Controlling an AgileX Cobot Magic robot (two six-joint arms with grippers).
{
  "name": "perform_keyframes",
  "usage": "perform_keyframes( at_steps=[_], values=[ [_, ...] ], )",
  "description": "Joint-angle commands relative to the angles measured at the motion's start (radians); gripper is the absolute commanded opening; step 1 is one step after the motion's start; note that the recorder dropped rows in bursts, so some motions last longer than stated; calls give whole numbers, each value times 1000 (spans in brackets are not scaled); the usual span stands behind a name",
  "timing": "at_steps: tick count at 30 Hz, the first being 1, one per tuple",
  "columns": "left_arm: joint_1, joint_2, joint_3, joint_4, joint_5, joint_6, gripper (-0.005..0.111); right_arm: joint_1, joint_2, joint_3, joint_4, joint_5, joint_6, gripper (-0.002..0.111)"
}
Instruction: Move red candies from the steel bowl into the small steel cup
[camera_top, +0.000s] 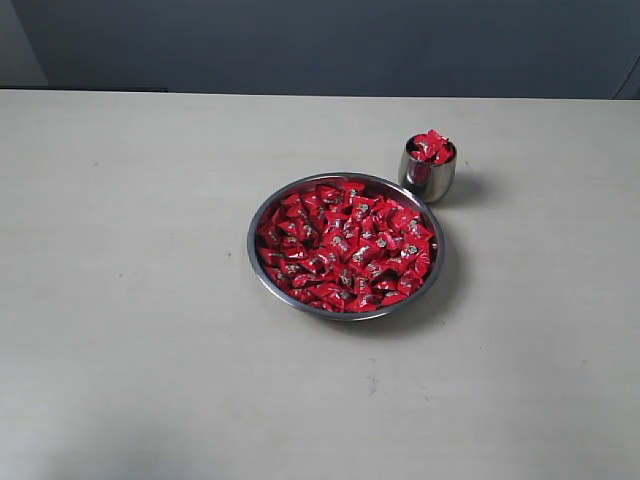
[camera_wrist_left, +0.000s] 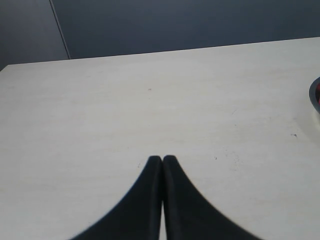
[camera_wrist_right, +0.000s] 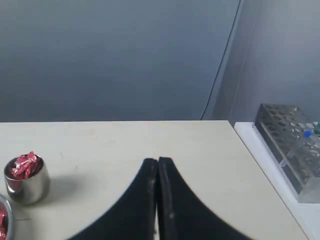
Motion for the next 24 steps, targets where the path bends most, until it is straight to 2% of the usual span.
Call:
perform_keyframes(
  at_steps=[1, 9, 14, 19, 24],
  values=[
    [0, -5, 2, 2, -8, -2, 0, -5, -94, 125, 8, -44, -1, -1],
    [0, -5, 2, 2, -8, -2, 0, -5, -138, 274, 92, -68, -1, -1],
    [0, -5, 2, 2, -8, -2, 0, -20, -388, 489, 121, -155, -1, -1],
    [0, -5, 2, 2, -8, -2, 0, -88, -486, 566, 132, -153, -1, -1],
    [0, -5, 2, 2, -8, -2, 0, -94, -486, 616, 132, -151, -1, -1]
  ],
)
